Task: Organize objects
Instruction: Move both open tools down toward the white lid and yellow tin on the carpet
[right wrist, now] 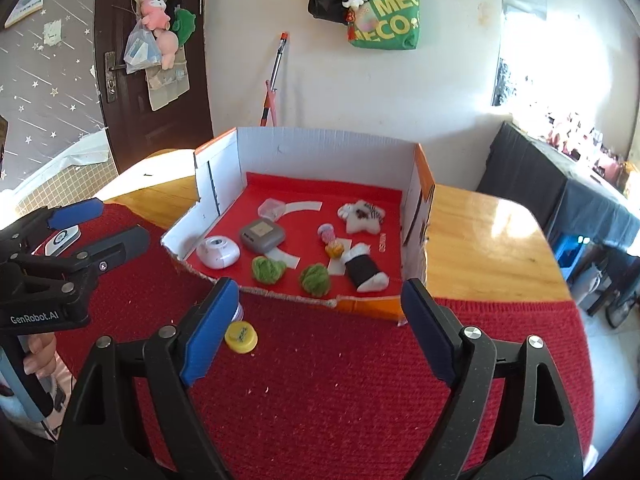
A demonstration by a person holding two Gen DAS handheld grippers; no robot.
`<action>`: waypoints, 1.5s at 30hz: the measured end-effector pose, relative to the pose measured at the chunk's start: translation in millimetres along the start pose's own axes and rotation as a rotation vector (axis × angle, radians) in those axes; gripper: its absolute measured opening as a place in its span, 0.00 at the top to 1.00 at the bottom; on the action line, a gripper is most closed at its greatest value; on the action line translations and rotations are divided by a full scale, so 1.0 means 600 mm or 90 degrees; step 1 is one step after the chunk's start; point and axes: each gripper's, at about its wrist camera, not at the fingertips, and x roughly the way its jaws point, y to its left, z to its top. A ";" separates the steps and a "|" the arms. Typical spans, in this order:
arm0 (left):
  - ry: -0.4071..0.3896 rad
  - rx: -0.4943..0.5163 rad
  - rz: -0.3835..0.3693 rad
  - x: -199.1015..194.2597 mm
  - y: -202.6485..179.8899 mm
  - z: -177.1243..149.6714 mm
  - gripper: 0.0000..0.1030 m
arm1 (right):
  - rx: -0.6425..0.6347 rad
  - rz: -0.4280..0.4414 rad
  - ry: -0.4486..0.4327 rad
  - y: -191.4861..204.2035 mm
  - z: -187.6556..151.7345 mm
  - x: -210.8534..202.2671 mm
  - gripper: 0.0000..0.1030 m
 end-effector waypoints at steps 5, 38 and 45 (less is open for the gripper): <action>0.028 -0.001 0.000 0.019 0.000 -0.026 0.04 | 0.003 -0.004 0.017 0.005 -0.024 0.022 0.13; 0.152 -0.020 0.007 0.106 0.011 -0.081 0.00 | 0.049 -0.011 0.114 -0.009 -0.076 0.103 0.10; 0.162 -0.017 0.002 0.111 0.019 -0.078 0.00 | 0.034 0.008 0.130 0.001 -0.077 0.116 0.10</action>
